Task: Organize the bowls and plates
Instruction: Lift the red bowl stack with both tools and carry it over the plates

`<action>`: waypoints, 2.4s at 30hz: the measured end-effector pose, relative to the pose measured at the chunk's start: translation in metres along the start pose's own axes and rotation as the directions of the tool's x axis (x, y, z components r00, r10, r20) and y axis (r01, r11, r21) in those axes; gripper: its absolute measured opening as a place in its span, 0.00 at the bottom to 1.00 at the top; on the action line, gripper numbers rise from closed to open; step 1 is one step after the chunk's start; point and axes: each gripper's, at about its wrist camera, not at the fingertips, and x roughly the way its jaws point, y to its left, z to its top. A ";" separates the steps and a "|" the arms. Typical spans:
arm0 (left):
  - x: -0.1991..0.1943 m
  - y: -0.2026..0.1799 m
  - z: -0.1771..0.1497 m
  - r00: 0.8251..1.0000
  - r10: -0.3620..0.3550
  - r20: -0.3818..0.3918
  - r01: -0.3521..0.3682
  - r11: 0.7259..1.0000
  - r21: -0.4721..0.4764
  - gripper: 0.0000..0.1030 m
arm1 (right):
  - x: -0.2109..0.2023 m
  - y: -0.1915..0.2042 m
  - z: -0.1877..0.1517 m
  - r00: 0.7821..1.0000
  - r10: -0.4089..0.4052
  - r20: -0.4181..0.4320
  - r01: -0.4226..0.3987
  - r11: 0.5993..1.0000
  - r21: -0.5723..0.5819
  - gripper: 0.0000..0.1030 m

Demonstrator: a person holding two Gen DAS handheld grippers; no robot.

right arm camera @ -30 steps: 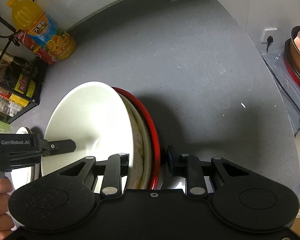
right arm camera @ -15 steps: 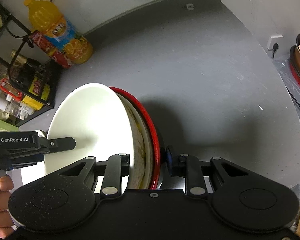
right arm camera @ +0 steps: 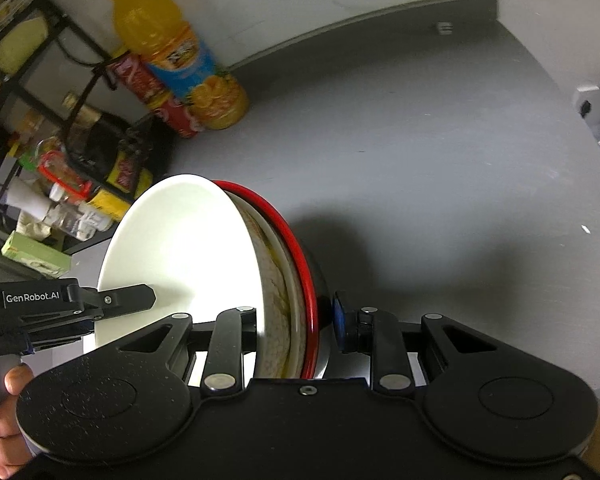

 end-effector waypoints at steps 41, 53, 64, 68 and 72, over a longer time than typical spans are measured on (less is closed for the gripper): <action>-0.074 0.187 0.035 0.996 0.073 0.059 -0.063 0.986 -0.153 0.24 | 0.088 0.164 -0.024 0.995 0.058 -0.087 -0.066 0.993 -0.097 0.25; -0.064 0.202 0.042 0.995 0.102 0.015 -0.100 0.989 -0.109 0.24 | 0.106 0.170 -0.044 0.993 0.062 -0.099 -0.066 0.997 -0.035 0.25; -0.060 0.203 0.044 0.994 0.107 0.005 -0.107 0.991 -0.085 0.24 | 0.105 0.173 -0.046 0.995 0.042 -0.095 -0.045 0.999 -0.029 0.26; -0.060 0.203 0.043 0.995 0.101 0.008 -0.100 0.991 -0.084 0.24 | 0.105 0.173 -0.048 0.995 0.036 -0.092 -0.039 0.999 -0.028 0.27; -0.060 0.204 0.041 0.996 0.089 0.011 -0.087 0.992 -0.094 0.24 | 0.103 0.172 -0.049 0.995 0.039 -0.091 -0.041 0.999 -0.026 0.29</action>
